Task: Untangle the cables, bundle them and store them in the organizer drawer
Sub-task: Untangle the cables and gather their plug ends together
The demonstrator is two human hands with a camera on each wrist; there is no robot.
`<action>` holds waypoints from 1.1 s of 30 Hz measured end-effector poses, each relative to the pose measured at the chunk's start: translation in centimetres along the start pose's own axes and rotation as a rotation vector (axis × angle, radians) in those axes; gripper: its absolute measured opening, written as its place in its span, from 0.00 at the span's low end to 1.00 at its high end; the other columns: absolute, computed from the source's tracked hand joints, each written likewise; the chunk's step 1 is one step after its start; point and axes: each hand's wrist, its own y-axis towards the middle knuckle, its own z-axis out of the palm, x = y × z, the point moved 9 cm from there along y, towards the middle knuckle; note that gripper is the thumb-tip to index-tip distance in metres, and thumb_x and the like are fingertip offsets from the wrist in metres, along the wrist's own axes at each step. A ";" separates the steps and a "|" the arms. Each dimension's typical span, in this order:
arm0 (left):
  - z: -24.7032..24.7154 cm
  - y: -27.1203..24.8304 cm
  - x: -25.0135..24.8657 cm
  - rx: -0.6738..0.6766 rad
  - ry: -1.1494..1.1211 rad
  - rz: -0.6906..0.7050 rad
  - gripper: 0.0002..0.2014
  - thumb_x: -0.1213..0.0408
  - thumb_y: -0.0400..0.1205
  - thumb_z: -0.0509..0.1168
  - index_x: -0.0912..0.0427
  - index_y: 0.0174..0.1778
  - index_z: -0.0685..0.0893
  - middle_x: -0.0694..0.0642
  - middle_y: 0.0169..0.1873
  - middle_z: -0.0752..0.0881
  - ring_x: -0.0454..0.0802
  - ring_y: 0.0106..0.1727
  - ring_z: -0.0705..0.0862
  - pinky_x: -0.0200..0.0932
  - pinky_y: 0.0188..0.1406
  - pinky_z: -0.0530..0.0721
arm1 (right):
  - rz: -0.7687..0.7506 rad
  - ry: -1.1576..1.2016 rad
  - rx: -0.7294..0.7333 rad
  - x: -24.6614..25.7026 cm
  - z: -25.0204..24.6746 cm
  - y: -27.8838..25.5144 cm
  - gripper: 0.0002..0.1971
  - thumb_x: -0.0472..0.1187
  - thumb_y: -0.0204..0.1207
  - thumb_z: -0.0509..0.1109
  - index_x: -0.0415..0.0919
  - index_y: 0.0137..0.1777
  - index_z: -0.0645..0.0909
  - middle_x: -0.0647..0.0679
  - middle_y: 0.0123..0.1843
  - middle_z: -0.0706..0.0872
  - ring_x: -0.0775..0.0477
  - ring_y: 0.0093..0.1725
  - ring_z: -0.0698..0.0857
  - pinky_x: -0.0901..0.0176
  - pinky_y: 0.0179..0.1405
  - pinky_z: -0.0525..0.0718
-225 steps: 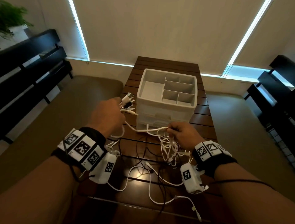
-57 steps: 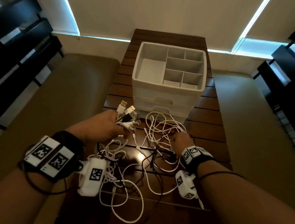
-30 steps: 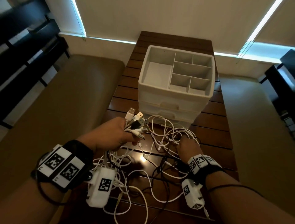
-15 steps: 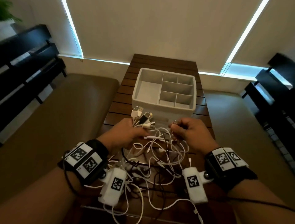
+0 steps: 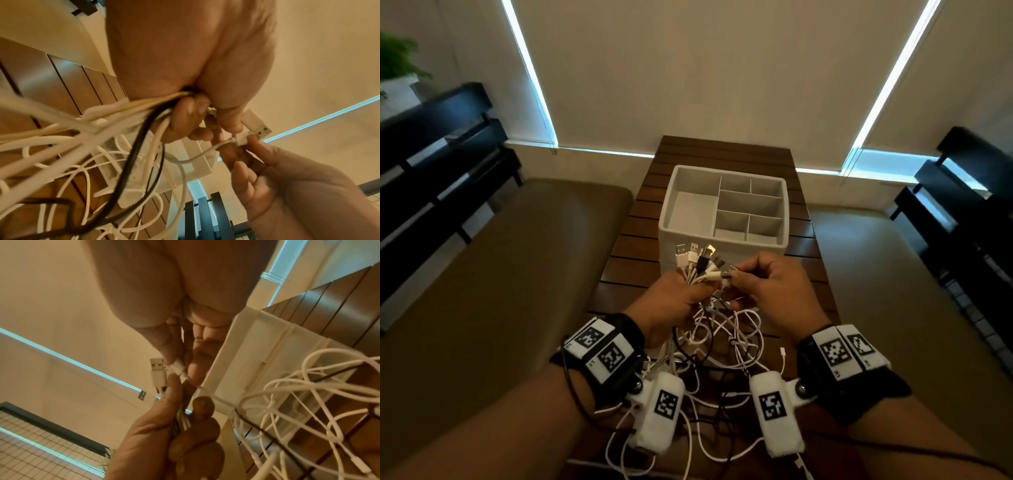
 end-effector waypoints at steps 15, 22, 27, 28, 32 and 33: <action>-0.5 1.3 -0.3 -0.017 -0.219 0.005 0.11 0.62 0.87 0.58 0.60 0.40 0.78 0.53 0.23 0.75 0.43 0.20 0.69 0.33 0.16 0.64 | -0.004 -0.117 0.401 -4.8 4.2 -0.5 0.11 0.31 0.76 0.71 0.37 0.58 0.78 0.37 0.55 0.87 0.43 0.55 0.87 0.48 0.59 0.86; -1.5 1.2 -0.7 0.014 -0.346 0.025 0.12 0.65 0.88 0.55 0.62 0.39 0.76 0.57 0.25 0.77 0.44 0.22 0.70 0.33 0.15 0.64 | -0.026 -0.200 0.299 -5.4 4.2 1.0 0.02 0.35 0.78 0.69 0.38 0.47 0.83 0.41 0.42 0.89 0.43 0.37 0.85 0.49 0.40 0.85; -4.0 0.9 -0.3 -0.035 -0.443 0.035 0.12 0.66 0.87 0.54 0.61 0.39 0.76 0.56 0.25 0.75 0.43 0.21 0.70 0.32 0.14 0.65 | 0.176 -0.035 0.256 -7.4 1.5 1.2 0.11 0.32 0.85 0.58 0.37 0.43 0.80 0.42 0.31 0.83 0.52 0.22 0.77 0.63 0.23 0.73; -4.3 0.8 -0.3 -0.033 -0.457 0.037 0.12 0.67 0.87 0.54 0.61 0.39 0.75 0.56 0.25 0.75 0.43 0.21 0.70 0.32 0.13 0.65 | 0.214 -0.028 0.222 -8.3 0.8 1.4 0.12 0.32 0.85 0.57 0.35 0.44 0.80 0.42 0.29 0.81 0.51 0.20 0.75 0.62 0.22 0.72; -5.9 0.1 -2.1 -0.081 -0.495 0.106 0.12 0.64 0.86 0.54 0.61 0.37 0.74 0.52 0.20 0.70 0.40 0.17 0.65 0.30 0.12 0.61 | 0.365 -0.127 0.004 -12.2 -3.1 2.1 0.12 0.34 0.85 0.58 0.31 0.46 0.82 0.42 0.25 0.78 0.51 0.16 0.71 0.62 0.18 0.69; -6.4 -0.1 -2.6 -0.094 -0.504 0.124 0.13 0.63 0.86 0.55 0.60 0.36 0.74 0.52 0.20 0.69 0.40 0.17 0.64 0.30 0.12 0.60 | 0.379 -0.227 -0.032 -13.0 -4.1 2.2 0.11 0.34 0.83 0.60 0.32 0.45 0.82 0.42 0.26 0.79 0.50 0.18 0.74 0.60 0.21 0.73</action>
